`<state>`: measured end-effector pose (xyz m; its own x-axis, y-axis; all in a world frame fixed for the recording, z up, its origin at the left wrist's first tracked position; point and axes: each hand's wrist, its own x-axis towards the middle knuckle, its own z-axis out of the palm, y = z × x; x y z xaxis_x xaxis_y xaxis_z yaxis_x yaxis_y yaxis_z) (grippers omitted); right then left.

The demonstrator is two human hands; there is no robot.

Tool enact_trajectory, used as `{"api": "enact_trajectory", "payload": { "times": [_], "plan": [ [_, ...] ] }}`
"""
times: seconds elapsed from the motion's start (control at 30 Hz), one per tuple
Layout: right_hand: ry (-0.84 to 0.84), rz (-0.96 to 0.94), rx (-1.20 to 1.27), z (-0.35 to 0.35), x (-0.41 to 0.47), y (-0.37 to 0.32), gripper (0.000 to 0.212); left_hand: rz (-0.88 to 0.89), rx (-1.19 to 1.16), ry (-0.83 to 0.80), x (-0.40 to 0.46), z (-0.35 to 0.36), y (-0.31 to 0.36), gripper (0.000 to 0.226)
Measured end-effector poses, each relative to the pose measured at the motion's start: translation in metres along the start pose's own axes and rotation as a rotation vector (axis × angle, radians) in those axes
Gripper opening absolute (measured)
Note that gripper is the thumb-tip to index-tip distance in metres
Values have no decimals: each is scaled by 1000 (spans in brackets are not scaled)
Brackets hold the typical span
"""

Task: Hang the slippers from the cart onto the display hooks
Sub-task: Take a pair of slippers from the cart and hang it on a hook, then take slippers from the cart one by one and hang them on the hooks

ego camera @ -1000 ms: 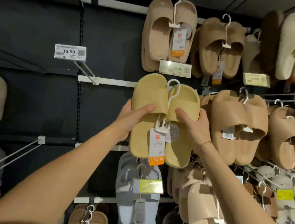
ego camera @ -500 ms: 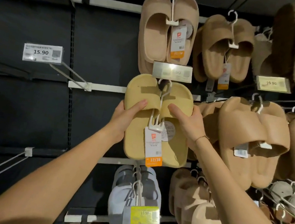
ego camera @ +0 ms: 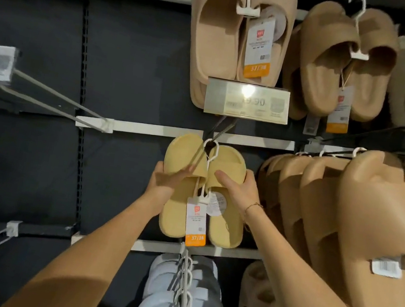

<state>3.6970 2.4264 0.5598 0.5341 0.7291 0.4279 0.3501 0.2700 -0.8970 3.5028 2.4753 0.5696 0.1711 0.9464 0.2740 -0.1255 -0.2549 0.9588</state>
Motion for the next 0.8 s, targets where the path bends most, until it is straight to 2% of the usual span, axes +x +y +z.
{"api": "enact_trajectory", "payload": {
  "times": [0.17,0.27,0.4,0.5,0.6,0.7,0.8],
  "plan": [
    [-36,39,10,15,14,21,74,-19,49,87,20,2,-28,67],
    [-33,92,-66,20,18,22,82,-32,125,120,27,1,-35,62],
    [30,124,-233,18,6,14,98,10,218,176,20,-3,-44,72],
    [68,63,-311,8,-27,4,83,90,316,223,-8,-4,-45,47],
    [36,4,-288,-7,-82,-7,60,152,314,95,-59,6,-36,26],
    [25,-39,-308,-27,-143,-17,47,283,342,-95,-119,23,-26,10],
    [53,-57,-401,-58,-205,-21,36,392,391,-259,-181,43,-30,4]
  ]
}}
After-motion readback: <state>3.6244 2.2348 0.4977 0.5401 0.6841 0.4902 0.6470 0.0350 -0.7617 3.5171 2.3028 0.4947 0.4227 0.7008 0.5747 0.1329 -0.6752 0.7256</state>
